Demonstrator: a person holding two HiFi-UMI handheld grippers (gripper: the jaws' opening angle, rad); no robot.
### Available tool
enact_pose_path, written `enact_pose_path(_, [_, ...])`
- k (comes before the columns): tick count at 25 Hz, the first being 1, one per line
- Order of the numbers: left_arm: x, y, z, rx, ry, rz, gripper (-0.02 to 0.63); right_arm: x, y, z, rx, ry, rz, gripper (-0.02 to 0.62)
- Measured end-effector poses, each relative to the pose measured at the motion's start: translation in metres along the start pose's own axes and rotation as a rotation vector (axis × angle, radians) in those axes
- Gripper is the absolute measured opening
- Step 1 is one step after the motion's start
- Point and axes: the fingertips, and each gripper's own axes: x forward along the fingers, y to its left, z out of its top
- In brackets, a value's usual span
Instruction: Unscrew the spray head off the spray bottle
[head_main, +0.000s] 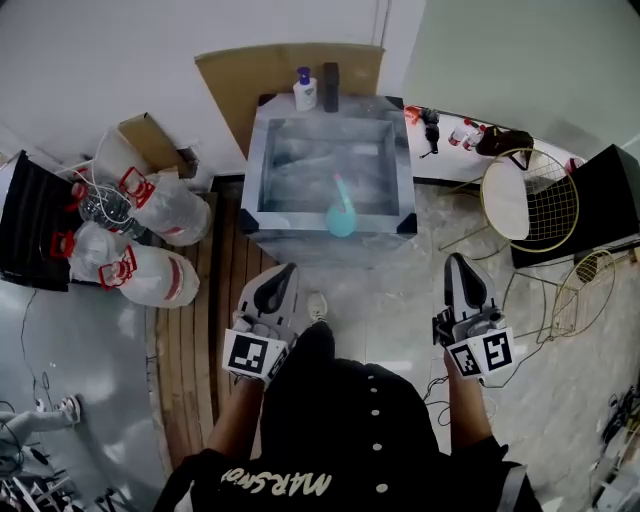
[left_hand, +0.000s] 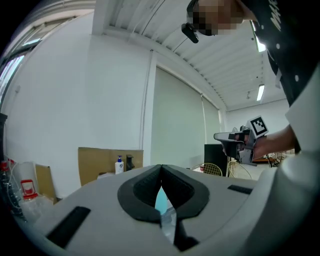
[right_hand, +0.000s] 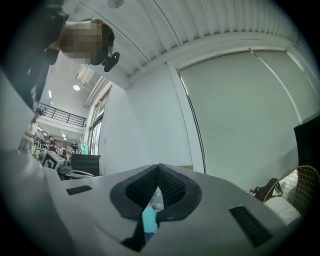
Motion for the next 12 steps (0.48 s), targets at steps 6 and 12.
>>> enact_pose_path(6, [0.045, 0.042, 0.017, -0.023, -0.022, -0.081, 0.026, 0.073, -0.012, 0.004, 0.006, -0.013, -0.037, 0.011])
enact_pose_path(12, [0.083, 0.070, 0.015, -0.038, -0.005, -0.135, 0.026, 0.123, -0.021, -0.004, -0.011, 0.003, -0.034, 0.011])
